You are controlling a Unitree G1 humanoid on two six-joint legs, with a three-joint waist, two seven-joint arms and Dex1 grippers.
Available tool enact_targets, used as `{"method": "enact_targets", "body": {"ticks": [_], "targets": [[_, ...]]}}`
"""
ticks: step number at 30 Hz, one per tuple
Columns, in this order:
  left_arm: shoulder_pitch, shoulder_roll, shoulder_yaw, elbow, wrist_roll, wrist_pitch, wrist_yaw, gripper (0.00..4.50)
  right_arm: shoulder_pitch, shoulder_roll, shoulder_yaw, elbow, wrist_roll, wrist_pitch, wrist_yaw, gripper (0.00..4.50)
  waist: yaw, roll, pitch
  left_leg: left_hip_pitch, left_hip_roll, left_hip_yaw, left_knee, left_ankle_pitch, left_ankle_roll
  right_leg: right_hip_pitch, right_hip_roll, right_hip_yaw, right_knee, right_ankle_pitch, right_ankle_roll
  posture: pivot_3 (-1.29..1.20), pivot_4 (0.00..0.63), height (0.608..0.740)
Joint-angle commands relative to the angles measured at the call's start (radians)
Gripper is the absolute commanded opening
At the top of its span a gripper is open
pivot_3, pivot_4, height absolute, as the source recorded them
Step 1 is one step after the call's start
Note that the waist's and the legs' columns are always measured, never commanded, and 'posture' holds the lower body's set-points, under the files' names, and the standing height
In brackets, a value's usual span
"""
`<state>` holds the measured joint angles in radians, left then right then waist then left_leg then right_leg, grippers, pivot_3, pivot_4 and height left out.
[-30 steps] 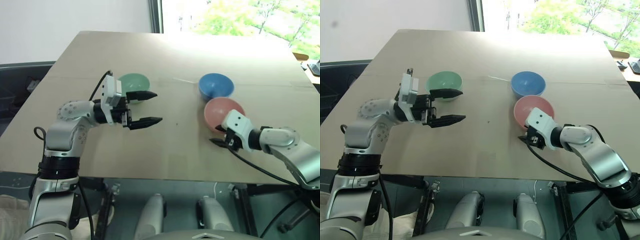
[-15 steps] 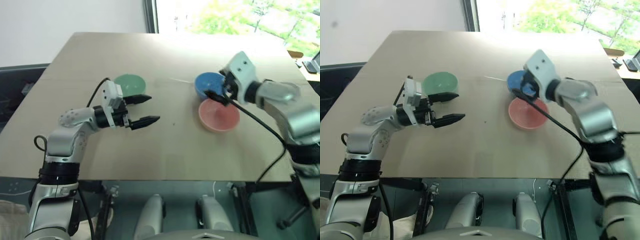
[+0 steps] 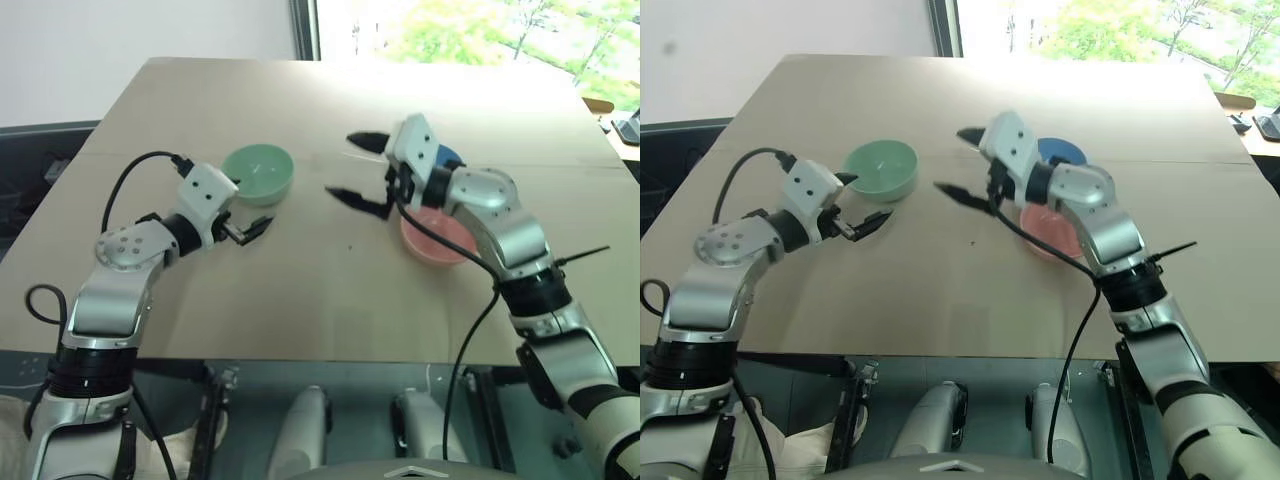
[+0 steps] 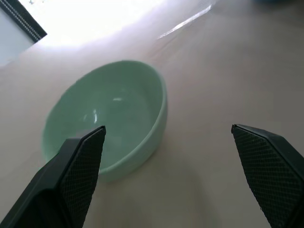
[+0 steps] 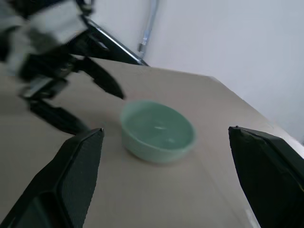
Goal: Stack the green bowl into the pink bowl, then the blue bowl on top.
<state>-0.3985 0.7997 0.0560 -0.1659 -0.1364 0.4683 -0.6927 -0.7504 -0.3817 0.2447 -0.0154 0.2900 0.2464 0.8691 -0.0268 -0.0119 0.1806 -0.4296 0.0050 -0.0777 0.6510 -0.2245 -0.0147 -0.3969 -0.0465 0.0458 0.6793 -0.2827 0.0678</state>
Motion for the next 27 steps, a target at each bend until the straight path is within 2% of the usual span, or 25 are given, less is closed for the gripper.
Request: {"method": "enact_targets", "body": {"ticks": [1, 9, 17, 19, 27], "targets": [[-0.059, 0.041, -0.046, -0.021, 0.053, 0.051, -0.008, 4.50, 0.085, -0.078, -0.078, -0.183, 0.079, 0.068, 0.043, 4.41, 0.006, 0.000, 0.000, 0.001, 0.000, 0.000, 0.000, 0.000, 0.000, 0.001, 0.000, 0.000, 0.000, 0.000, 0.000, 0.00, 0.150, 0.740], [-0.199, 0.043, -0.178, 0.150, 0.193, -0.034, -0.014, 4.50, 0.298, -0.189, -0.282, -0.404, 0.209, 0.211, -0.038, 4.41, 0.004, 0.000, 0.000, 0.001, 0.001, 0.000, 0.000, 0.000, 0.000, 0.001, 0.001, 0.000, 0.000, 0.000, 0.000, 0.00, 0.150, 0.740], [-0.363, -0.007, -0.314, 0.369, 0.336, -0.151, -0.019, 4.50, 0.388, -0.207, -0.344, -0.484, 0.210, 0.261, -0.145, 4.41, 0.006, 0.000, 0.000, 0.001, 0.001, 0.001, 0.000, 0.000, 0.000, 0.001, 0.001, 0.000, 0.000, 0.000, 0.000, 0.00, 0.150, 0.740], [-0.389, -0.021, -0.331, 0.410, 0.354, -0.186, -0.031, 4.00, 0.390, -0.206, -0.347, -0.485, 0.209, 0.264, -0.165, 4.50, 0.007, 0.000, 0.000, 0.001, 0.001, 0.000, 0.001, 0.000, 0.000, 0.001, 0.001, 0.000, 0.000, 0.000, 0.000, 0.00, 0.150, 0.740], [-0.424, -0.053, -0.334, 0.461, 0.372, -0.258, -0.082, 1.21, 0.423, -0.225, -0.364, -0.498, 0.202, 0.260, -0.199, 4.50, 0.009, 0.000, 0.000, 0.000, 0.001, 0.000, 0.001, 0.000, 0.000, 0.000, 0.001, 0.000, 0.000, 0.000, 0.000, 0.00, 0.150, 0.740]]}}
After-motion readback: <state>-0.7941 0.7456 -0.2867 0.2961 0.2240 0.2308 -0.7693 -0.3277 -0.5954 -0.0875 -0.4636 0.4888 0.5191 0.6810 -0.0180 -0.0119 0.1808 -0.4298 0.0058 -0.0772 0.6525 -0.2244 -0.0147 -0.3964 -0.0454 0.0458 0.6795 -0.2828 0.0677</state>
